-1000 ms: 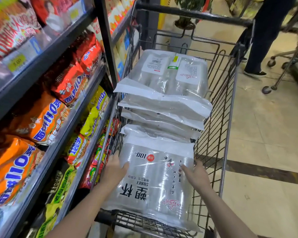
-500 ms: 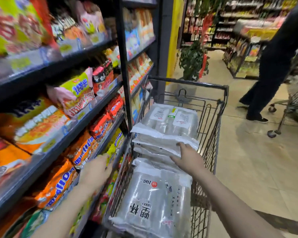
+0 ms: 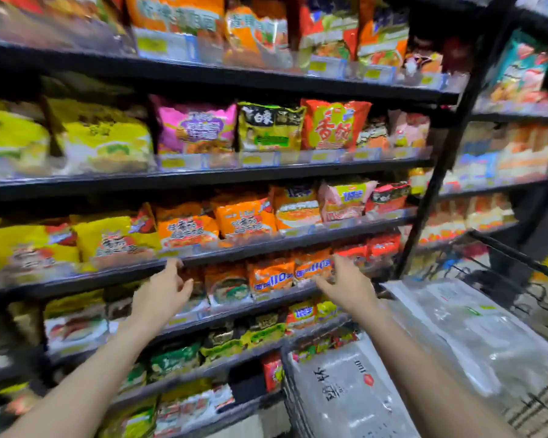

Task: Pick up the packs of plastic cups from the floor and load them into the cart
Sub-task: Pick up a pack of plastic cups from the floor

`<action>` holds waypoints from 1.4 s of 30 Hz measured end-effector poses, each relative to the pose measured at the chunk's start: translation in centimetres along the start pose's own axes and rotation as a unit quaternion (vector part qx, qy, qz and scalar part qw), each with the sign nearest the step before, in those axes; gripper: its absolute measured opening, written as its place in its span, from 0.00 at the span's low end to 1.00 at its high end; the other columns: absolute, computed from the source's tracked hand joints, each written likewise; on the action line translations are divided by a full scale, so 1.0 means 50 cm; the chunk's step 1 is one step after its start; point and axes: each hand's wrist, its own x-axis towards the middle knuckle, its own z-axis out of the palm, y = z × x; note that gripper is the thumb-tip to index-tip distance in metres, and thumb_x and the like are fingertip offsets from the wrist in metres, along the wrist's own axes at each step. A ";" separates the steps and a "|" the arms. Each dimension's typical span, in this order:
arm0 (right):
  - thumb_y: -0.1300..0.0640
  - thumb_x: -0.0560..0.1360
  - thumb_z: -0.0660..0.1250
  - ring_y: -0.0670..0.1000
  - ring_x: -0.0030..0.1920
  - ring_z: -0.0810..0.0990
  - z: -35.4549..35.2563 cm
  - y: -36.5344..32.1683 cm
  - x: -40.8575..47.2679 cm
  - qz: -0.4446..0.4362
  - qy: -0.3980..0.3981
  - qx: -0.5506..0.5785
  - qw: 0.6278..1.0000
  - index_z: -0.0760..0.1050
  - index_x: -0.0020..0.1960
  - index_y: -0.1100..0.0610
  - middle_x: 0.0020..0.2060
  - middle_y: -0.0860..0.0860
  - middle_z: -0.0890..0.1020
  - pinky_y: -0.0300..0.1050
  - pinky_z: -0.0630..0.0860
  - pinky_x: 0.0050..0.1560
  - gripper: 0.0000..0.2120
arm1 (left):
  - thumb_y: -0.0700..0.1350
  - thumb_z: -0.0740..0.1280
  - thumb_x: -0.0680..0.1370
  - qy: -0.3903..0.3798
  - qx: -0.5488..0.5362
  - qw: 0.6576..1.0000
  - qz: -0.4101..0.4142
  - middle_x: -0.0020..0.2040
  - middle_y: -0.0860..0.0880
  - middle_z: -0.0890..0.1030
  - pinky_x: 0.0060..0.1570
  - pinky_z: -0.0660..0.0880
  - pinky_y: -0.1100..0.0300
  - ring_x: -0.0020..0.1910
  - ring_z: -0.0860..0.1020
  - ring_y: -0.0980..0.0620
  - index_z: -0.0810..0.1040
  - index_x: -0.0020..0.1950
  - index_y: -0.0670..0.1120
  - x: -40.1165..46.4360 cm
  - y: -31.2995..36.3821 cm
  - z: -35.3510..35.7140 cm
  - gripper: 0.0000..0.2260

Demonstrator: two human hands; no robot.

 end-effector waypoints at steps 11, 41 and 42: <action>0.41 0.75 0.62 0.55 0.64 0.74 0.138 -0.536 -0.180 -0.310 -0.126 0.112 0.936 0.60 0.72 0.53 0.65 0.53 0.73 0.49 0.74 0.55 0.30 | 0.52 0.61 0.77 0.165 0.145 0.934 -0.282 0.53 0.44 0.80 0.48 0.74 0.52 0.55 0.79 0.42 0.68 0.60 0.47 -0.435 -0.340 -0.372 0.15; 0.41 0.74 0.63 0.54 0.58 0.77 0.452 -1.434 -1.280 -0.579 -0.347 0.097 0.731 0.62 0.69 0.54 0.60 0.52 0.76 0.50 0.76 0.51 0.28 | 0.50 0.61 0.77 0.296 0.152 0.683 -0.650 0.54 0.46 0.81 0.44 0.73 0.56 0.53 0.79 0.45 0.67 0.66 0.46 -1.559 -0.915 -0.832 0.19; 0.41 0.74 0.63 0.54 0.59 0.77 0.470 -1.470 -1.293 -0.580 -0.351 0.095 0.729 0.61 0.70 0.54 0.62 0.52 0.76 0.49 0.75 0.51 0.29 | 0.50 0.62 0.77 0.295 0.152 0.683 -0.650 0.54 0.46 0.81 0.43 0.73 0.56 0.53 0.79 0.45 0.67 0.66 0.46 -1.562 -0.954 -0.844 0.19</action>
